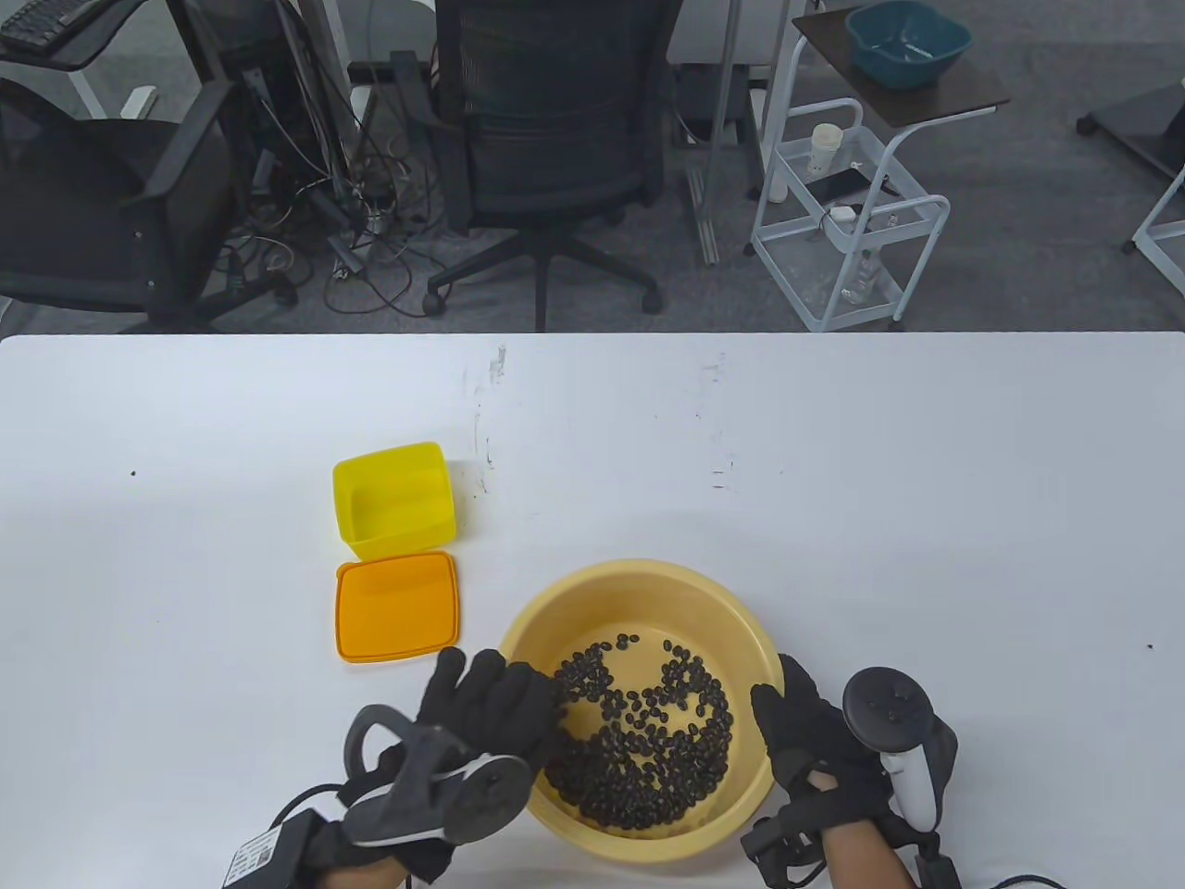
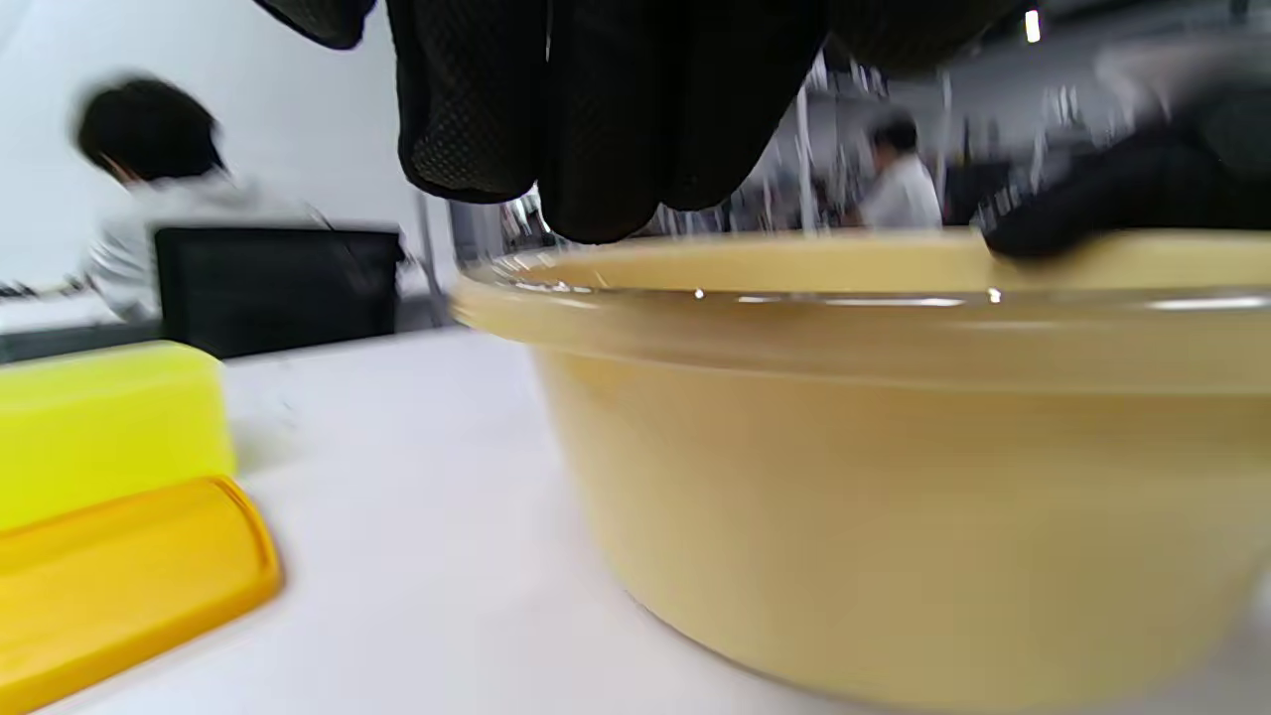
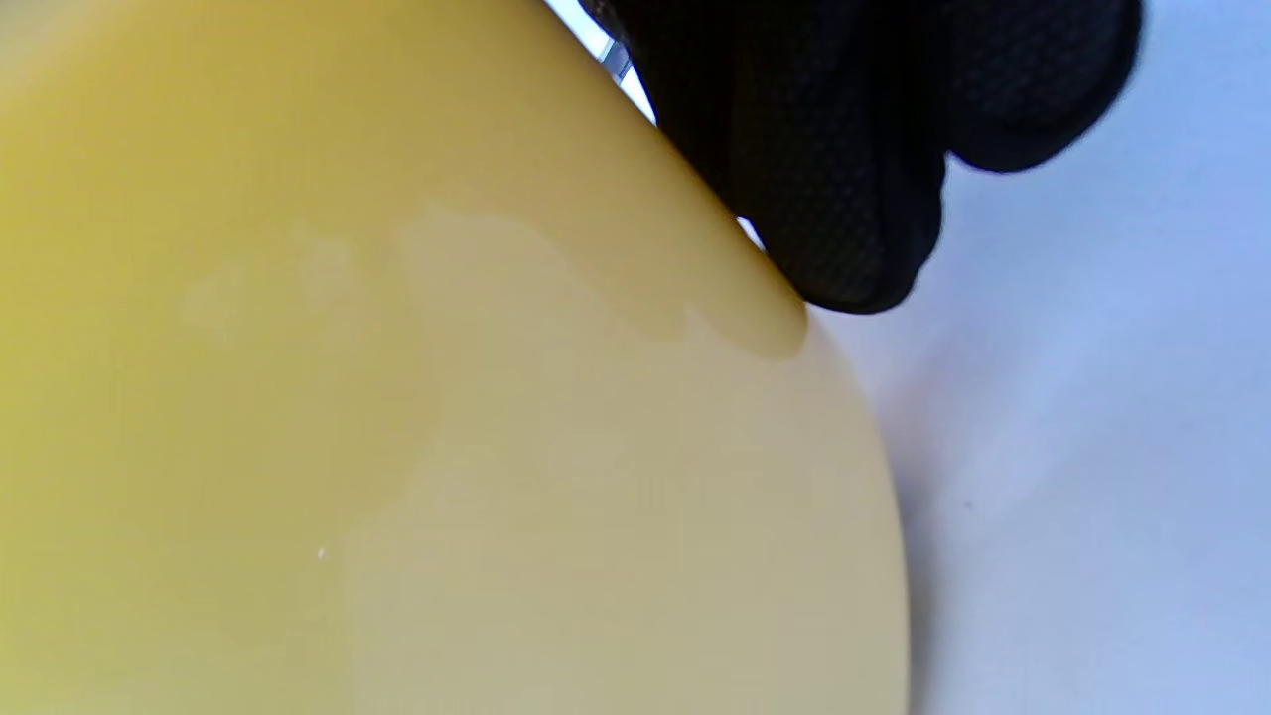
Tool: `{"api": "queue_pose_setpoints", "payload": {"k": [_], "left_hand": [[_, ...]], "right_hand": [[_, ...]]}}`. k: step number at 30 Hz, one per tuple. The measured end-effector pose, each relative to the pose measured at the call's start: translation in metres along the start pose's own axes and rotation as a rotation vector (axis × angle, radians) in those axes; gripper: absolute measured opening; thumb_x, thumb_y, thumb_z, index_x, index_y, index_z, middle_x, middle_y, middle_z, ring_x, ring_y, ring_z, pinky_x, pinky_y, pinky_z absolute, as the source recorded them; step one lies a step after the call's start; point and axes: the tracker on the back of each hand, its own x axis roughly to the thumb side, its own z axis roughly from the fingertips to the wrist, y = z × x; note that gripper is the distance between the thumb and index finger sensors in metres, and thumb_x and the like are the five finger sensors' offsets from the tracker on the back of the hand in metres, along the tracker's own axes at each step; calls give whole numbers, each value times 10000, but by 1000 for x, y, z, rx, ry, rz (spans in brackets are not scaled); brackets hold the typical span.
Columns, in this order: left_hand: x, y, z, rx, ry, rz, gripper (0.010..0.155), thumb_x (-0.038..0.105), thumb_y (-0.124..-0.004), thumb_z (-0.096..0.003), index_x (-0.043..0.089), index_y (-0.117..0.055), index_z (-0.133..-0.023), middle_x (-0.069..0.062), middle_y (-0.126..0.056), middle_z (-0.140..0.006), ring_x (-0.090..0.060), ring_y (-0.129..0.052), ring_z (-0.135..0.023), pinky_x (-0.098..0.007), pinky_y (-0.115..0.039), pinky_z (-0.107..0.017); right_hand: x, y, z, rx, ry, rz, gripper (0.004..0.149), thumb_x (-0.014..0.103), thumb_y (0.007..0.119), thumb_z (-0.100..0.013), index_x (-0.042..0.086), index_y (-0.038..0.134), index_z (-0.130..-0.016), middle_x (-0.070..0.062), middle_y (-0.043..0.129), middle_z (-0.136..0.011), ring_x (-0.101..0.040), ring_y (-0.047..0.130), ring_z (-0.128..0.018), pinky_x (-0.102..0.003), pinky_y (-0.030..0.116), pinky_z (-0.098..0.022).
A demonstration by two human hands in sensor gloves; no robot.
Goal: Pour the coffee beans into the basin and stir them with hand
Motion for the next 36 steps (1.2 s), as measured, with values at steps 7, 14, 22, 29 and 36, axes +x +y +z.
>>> {"api": "queue_pose_setpoints", "payload": {"k": [7,14,22,29,36], "left_hand": [[31,-29,-94,-729,-40,-249,560,460,-585,-554,182,-729,-1019,-100,-808,-1055,-361,-740,-1035,-569,-433,-777],[57,-59,-127,-1033,-157,-177,545,455,-618,-524,132,-843,-901,-137,-938,-916,-398,-856,-928,-563,-515,-750],[67,-67,-156,-1051,-287,573,590,473,-565,-558,119,-670,-1018,-132,-874,-939,-374,-931,-800,-545,-571,-721],[57,-60,-182,-700,-209,689,610,486,-545,-566,117,-540,-1051,-117,-730,-1016,-303,-851,-840,-533,-472,-767],[45,-50,-181,-508,-126,330,597,475,-581,-545,186,-525,-1065,-87,-670,-1064,-296,-790,-889,-543,-437,-772]], "right_hand": [[-1,1,2,9,-9,3,647,382,568,-521,-55,392,-965,-265,743,-788,-432,942,-541,-524,727,-447],[-1,2,2,2,-8,8,647,384,563,-523,-54,388,-966,-262,742,-790,-429,941,-543,-522,725,-449],[-1,3,3,-7,-8,9,647,388,560,-524,-50,386,-967,-258,742,-793,-427,940,-547,-522,723,-453],[-2,4,4,-8,-10,10,649,391,555,-524,-50,381,-968,-257,739,-796,-425,938,-553,-521,722,-456],[-2,4,4,-8,-11,6,651,394,553,-525,-47,378,-970,-254,737,-799,-425,935,-558,-521,720,-459]]}}
